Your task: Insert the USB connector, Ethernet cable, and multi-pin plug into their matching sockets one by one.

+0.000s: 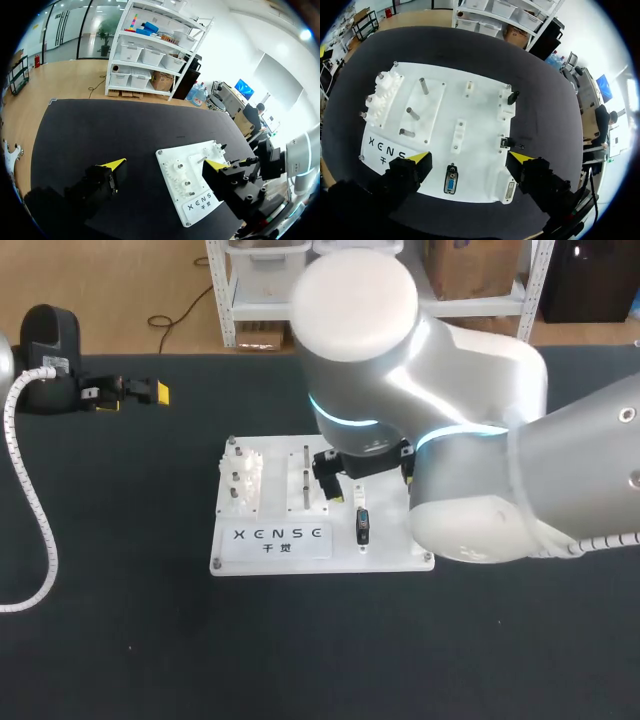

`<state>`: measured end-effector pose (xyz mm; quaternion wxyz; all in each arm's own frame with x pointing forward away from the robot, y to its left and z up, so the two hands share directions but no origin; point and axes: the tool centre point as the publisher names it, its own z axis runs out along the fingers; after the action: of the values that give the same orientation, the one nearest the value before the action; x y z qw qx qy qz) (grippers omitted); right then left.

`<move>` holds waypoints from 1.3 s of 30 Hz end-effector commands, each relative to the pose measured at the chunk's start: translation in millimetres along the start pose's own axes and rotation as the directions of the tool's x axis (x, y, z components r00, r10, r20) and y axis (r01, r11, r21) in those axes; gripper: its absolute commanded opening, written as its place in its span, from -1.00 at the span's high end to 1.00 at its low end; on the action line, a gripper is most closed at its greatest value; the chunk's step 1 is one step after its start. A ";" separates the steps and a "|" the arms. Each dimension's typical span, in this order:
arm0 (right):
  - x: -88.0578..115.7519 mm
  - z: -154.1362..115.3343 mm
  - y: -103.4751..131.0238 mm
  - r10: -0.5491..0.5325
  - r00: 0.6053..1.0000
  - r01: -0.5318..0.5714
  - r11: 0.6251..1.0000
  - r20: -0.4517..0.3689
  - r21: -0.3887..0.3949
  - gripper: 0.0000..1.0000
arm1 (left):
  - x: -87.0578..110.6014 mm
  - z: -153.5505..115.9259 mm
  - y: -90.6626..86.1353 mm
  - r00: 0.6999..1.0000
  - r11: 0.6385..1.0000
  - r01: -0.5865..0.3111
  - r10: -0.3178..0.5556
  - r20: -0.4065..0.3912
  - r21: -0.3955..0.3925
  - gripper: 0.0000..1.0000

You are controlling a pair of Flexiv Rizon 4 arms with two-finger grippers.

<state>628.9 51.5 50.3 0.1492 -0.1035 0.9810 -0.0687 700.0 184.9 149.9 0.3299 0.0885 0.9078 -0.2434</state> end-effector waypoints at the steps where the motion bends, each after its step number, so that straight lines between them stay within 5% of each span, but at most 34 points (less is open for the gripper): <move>1: 4.5 -2.0 4.1 -0.006 1.000 0.006 1.000 -0.002 -0.004 -1.00 | 0.0 0.0 0.0 1.000 1.000 0.000 0.000 0.000 0.000 -1.00; 19: 28.2 12.2 23.4 0.031 0.984 -0.048 0.994 -0.174 -0.095 -1.00 | 0.0 0.0 0.0 1.000 1.000 0.000 0.000 0.000 0.000 -1.00; 26: 28.2 10.1 21.6 0.109 0.965 -0.157 0.969 -0.239 -0.191 -1.00 | 0.0 0.0 0.0 1.000 1.000 0.000 0.000 0.000 0.000 -1.00; 39: 28.2 10.1 21.6 0.109 0.965 -0.157 0.969 -0.239 -0.191 -1.00 | 0.0 0.0 0.0 1.000 1.000 0.000 0.000 0.000 0.000 -1.00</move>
<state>602.9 66.4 29.3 0.0271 -0.0437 0.9982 0.0319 700.0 184.9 149.9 0.3299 0.0885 0.9078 -0.2434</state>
